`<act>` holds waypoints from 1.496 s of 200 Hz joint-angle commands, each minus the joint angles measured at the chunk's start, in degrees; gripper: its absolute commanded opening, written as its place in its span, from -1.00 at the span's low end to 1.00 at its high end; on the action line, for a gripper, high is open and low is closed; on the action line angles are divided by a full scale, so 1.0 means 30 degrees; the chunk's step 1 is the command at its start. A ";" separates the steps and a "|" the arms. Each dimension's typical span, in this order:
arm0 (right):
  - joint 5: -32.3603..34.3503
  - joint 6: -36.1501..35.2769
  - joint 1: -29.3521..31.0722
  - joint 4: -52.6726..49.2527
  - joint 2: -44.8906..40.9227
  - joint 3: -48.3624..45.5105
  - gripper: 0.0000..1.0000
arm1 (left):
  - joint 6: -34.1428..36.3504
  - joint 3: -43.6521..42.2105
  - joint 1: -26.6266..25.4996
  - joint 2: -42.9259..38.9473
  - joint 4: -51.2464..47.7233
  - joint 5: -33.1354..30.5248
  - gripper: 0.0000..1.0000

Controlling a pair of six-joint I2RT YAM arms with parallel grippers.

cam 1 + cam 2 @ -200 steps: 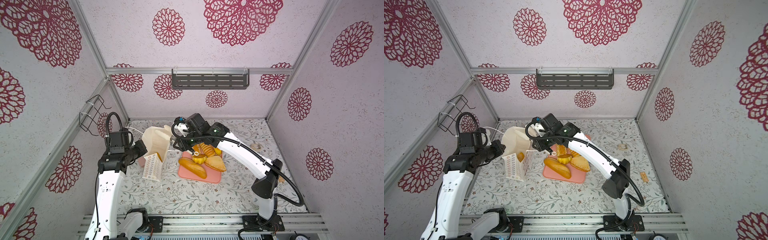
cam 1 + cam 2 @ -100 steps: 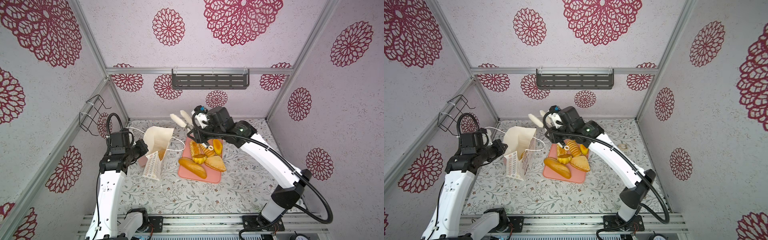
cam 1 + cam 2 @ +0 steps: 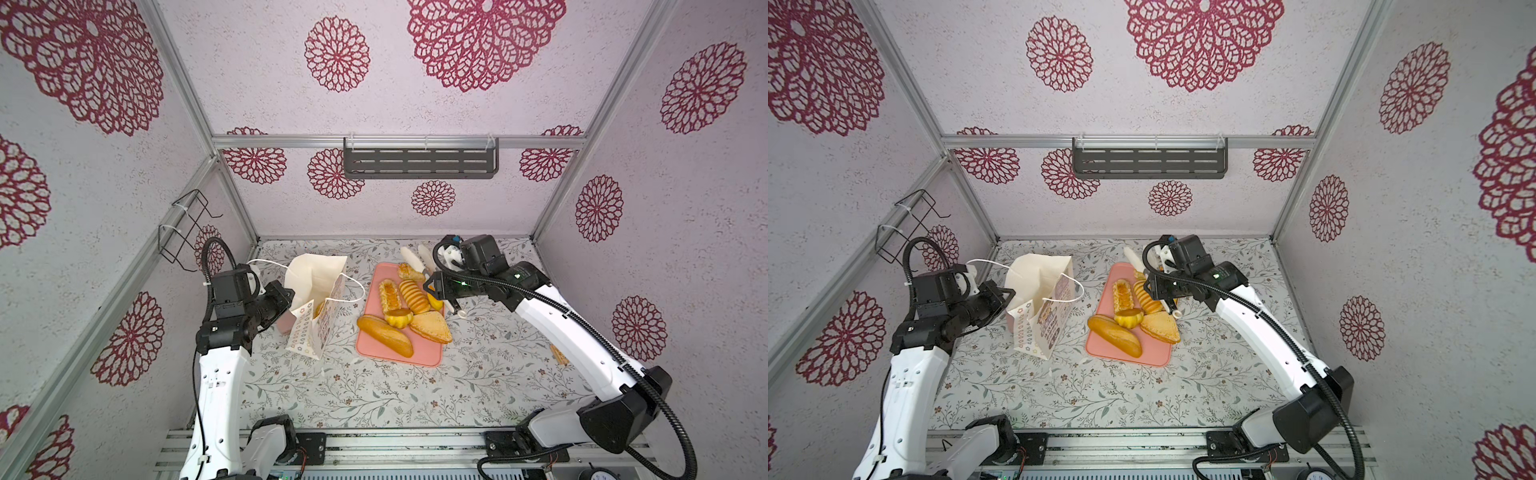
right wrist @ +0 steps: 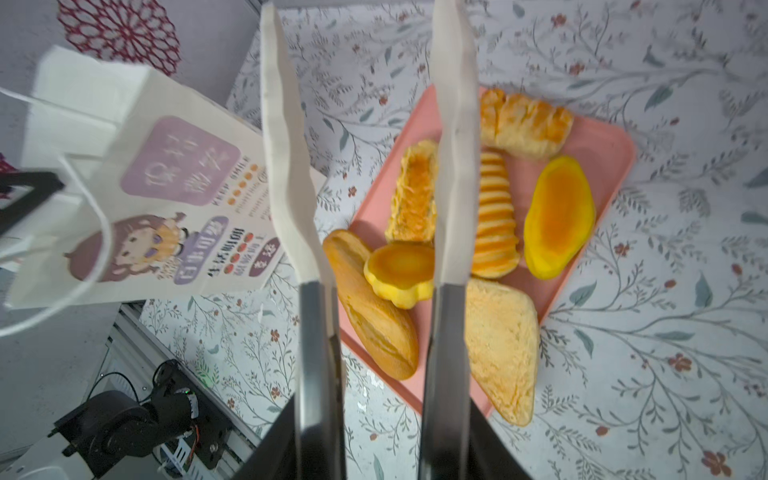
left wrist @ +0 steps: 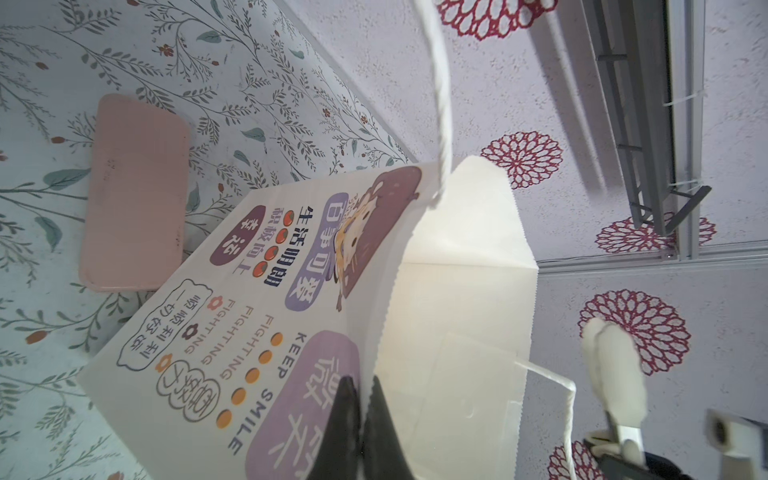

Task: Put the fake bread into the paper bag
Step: 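Swing the tongs in the right gripper back over the pink tray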

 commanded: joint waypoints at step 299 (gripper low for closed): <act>-0.2566 0.2362 -0.0039 0.1123 -0.2101 -0.6450 -0.07 | 0.3747 0.1432 0.1118 0.0849 -0.2905 0.0561 0.08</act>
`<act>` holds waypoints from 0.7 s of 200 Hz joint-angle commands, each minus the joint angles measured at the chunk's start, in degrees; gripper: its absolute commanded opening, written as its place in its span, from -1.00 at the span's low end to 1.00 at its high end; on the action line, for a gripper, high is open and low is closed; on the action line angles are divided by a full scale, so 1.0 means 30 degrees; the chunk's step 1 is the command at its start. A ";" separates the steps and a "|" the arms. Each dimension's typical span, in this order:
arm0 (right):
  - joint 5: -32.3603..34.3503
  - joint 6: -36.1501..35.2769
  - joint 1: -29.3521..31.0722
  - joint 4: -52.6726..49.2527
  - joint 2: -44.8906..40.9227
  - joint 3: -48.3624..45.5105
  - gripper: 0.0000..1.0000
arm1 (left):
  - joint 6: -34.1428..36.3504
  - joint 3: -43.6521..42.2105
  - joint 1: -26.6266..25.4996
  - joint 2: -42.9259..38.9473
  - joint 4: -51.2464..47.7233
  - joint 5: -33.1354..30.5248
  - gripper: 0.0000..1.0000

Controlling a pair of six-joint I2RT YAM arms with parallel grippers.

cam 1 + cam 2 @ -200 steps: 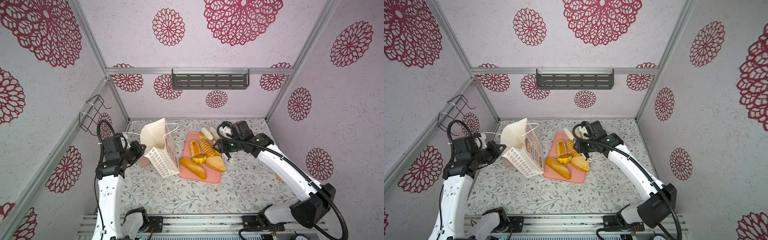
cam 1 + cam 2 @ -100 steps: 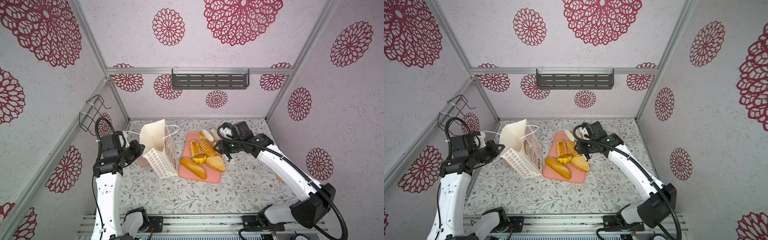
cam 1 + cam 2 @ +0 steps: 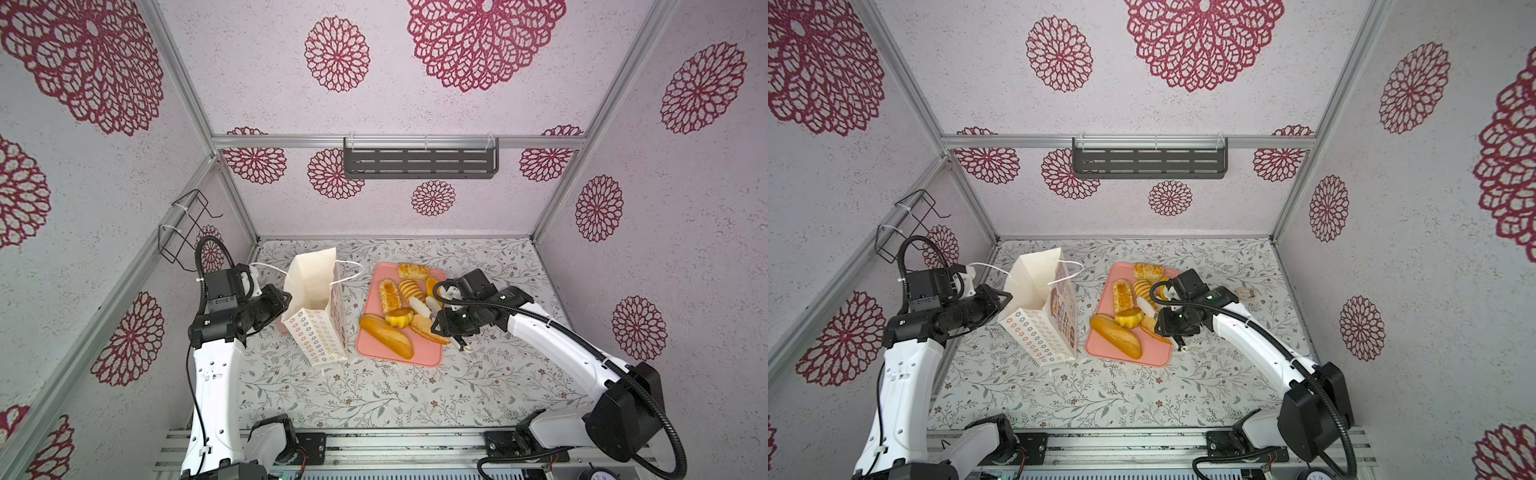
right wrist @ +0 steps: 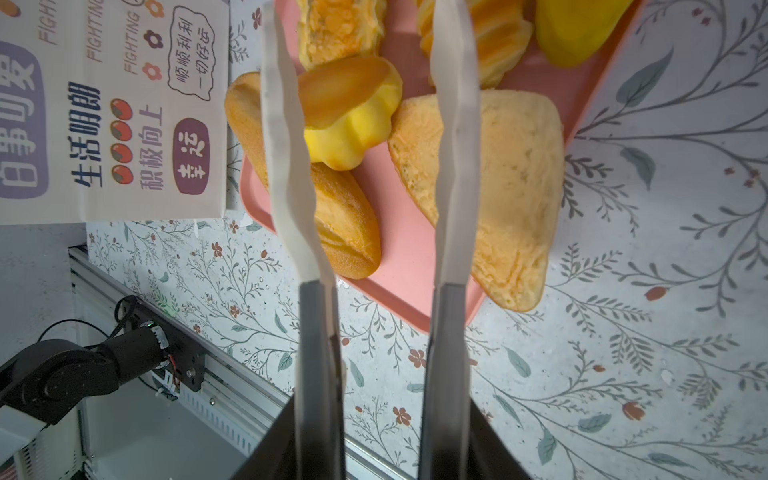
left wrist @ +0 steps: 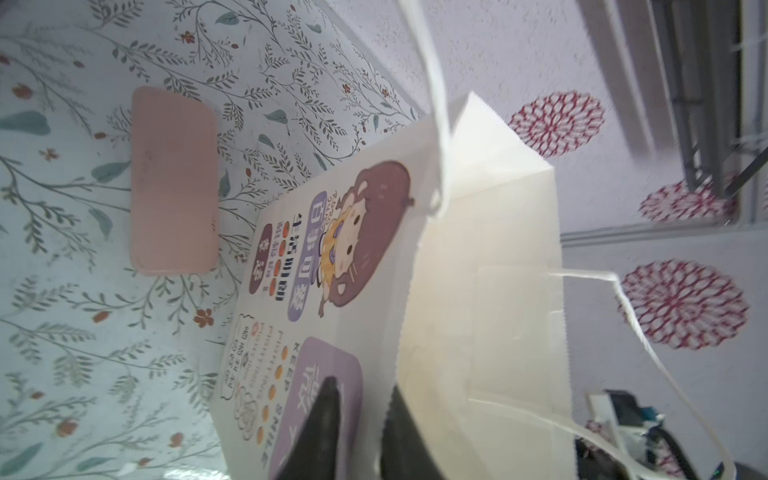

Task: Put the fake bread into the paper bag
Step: 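Swing the tongs in the right gripper back over the pink tray, then lower the tongs onto the triangular pastry and pinch it with the right gripper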

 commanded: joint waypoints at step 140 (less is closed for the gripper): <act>0.1907 0.1651 0.1549 -0.0737 -0.2510 -0.0301 -0.05 | 0.1402 0.1431 0.0133 -0.1568 -0.0854 -0.1748 0.80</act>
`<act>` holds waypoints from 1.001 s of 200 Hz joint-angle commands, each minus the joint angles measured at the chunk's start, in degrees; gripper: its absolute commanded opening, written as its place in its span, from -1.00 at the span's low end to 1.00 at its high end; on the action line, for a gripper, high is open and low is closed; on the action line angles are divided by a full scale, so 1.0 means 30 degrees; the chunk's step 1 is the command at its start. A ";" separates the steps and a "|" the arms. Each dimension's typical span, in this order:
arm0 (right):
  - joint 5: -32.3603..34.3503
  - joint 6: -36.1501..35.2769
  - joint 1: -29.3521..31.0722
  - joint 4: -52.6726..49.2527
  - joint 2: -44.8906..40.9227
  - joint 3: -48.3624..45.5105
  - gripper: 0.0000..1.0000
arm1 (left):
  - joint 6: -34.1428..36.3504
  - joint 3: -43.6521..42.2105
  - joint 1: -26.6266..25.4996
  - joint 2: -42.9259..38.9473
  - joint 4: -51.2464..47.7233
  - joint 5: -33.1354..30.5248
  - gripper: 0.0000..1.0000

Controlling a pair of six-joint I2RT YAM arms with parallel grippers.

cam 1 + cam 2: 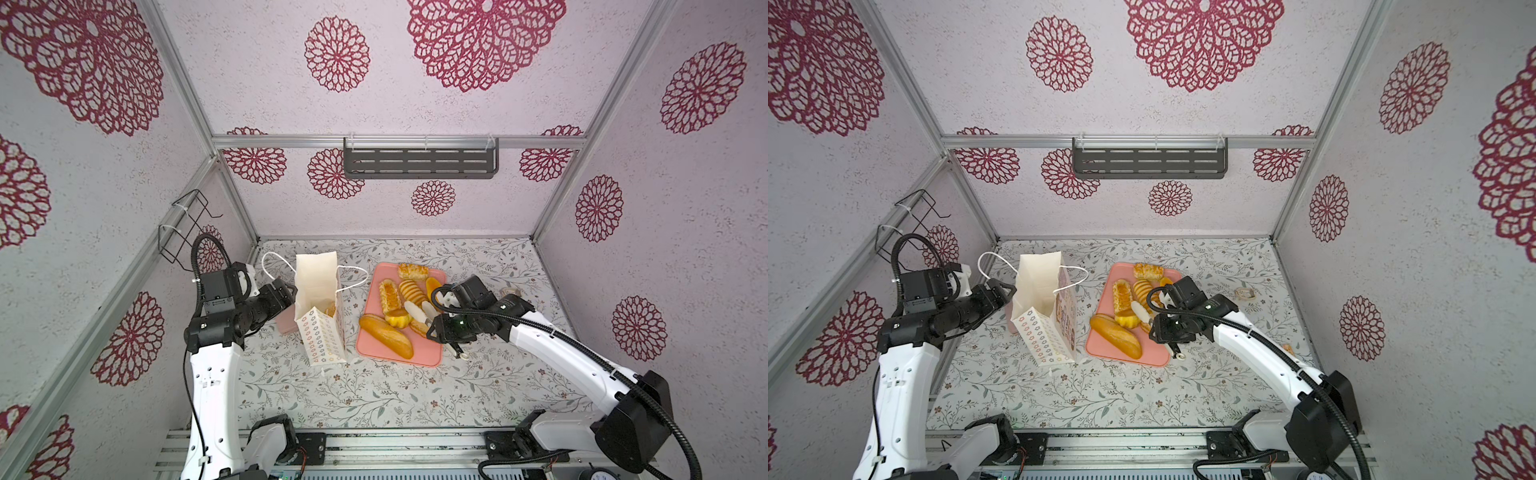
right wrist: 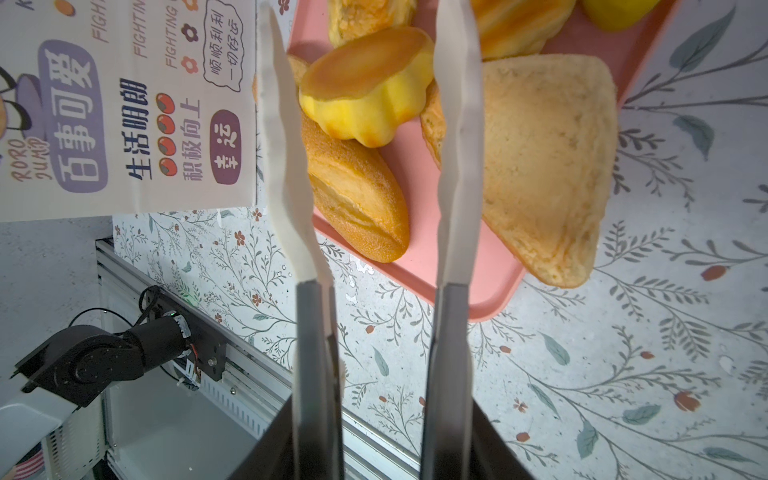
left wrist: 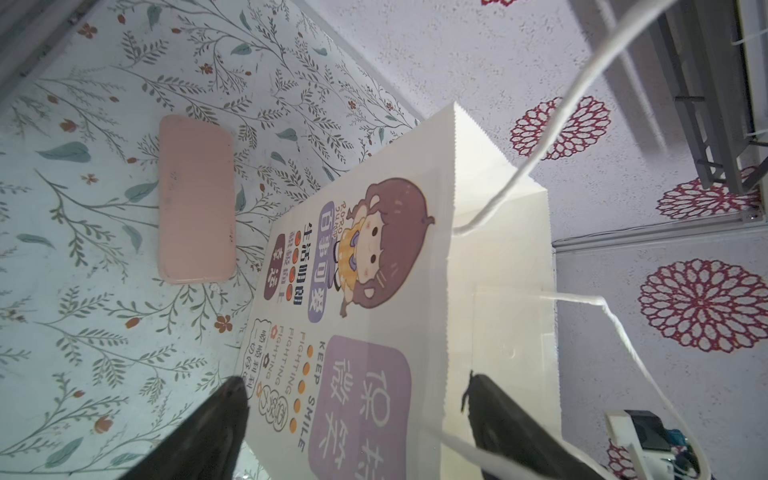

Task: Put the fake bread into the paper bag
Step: 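Lower the tongs onto the triangular pastry and pinch it with the right gripper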

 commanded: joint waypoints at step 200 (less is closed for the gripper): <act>-0.0979 -0.0836 -0.4091 -0.1179 -0.3332 -0.4760 0.25 | 0.0352 0.0986 -0.0732 -0.2436 -0.0851 -0.2099 0.99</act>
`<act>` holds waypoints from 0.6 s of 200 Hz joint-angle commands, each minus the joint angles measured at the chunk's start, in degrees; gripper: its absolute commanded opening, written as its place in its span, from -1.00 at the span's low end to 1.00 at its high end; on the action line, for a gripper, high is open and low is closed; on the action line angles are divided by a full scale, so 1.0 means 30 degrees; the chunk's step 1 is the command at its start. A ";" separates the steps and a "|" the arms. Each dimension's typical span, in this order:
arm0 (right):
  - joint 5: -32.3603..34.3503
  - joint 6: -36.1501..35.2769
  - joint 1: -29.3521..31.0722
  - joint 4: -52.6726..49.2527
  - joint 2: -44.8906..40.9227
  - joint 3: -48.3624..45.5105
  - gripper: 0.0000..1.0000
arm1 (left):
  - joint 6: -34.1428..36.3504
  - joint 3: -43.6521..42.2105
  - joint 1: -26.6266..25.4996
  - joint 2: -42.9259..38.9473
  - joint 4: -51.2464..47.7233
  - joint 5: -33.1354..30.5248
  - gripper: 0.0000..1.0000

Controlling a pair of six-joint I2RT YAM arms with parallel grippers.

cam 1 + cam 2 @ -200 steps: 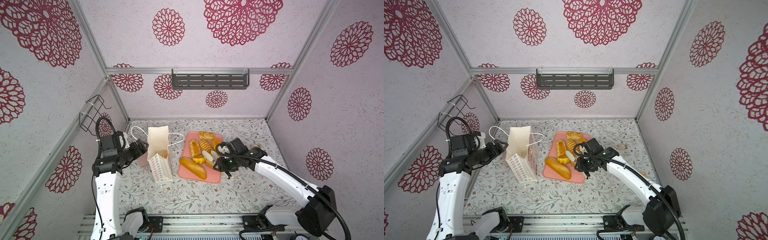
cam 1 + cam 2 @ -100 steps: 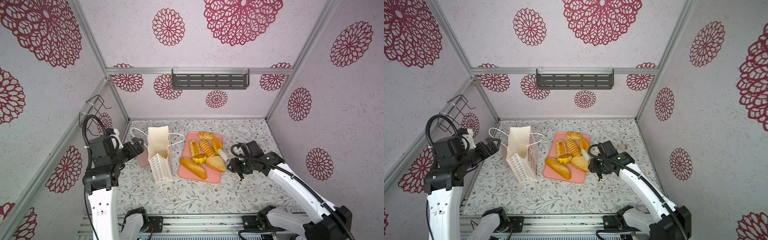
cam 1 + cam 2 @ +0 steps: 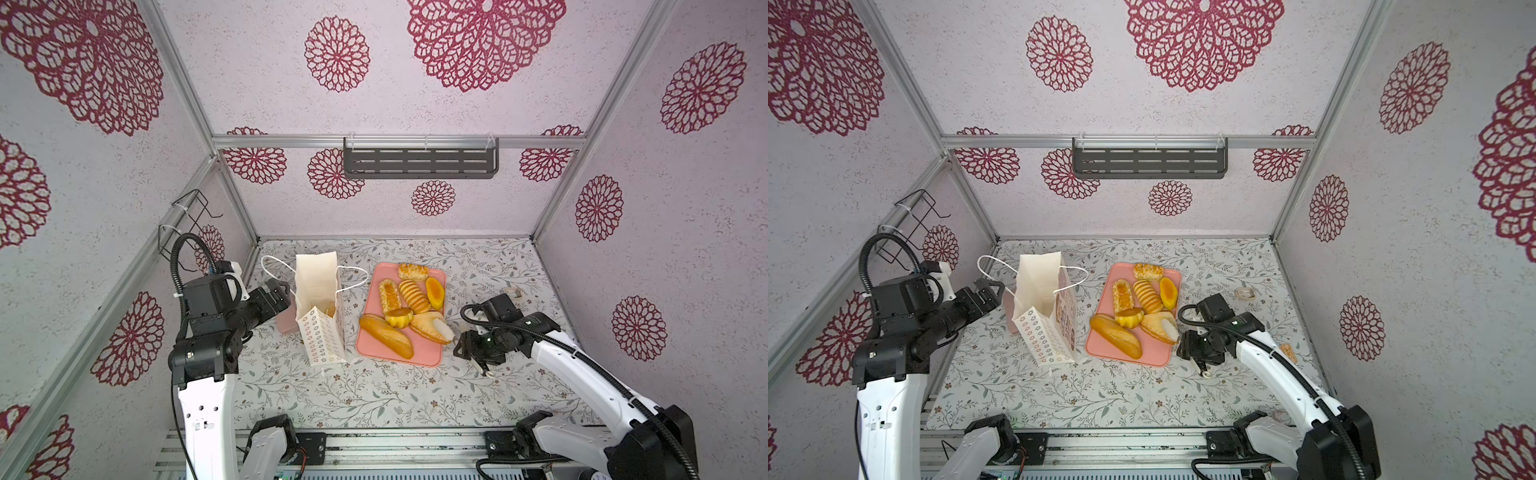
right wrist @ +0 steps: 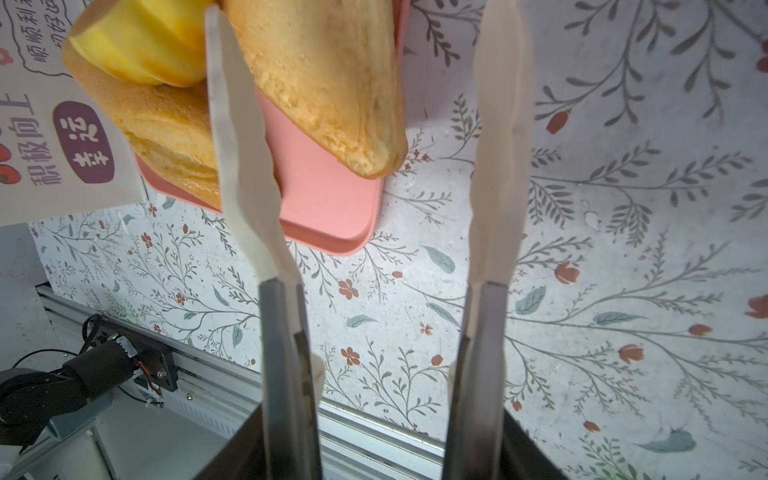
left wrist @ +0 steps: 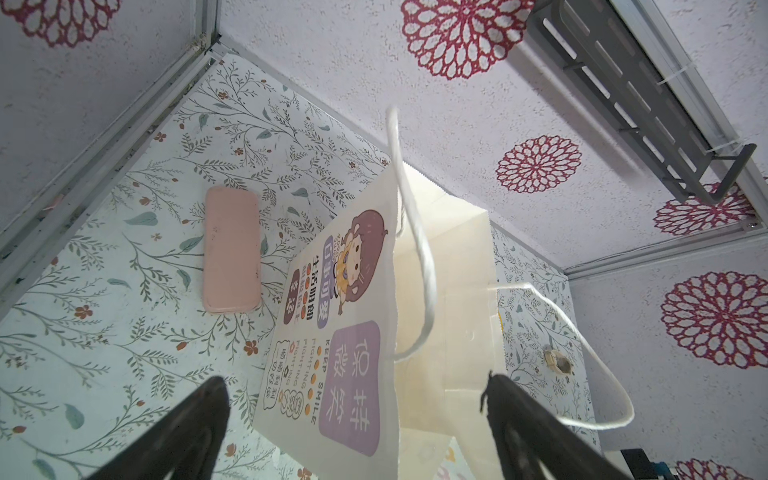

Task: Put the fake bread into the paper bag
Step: 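Lower the tongs onto the triangular pastry and pinch it with the right gripper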

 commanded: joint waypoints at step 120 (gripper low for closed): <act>-0.3035 0.0289 -0.0366 0.3220 0.0437 -0.2128 0.19 | -0.0760 -0.0817 -0.1041 0.0110 0.0825 -0.0529 0.97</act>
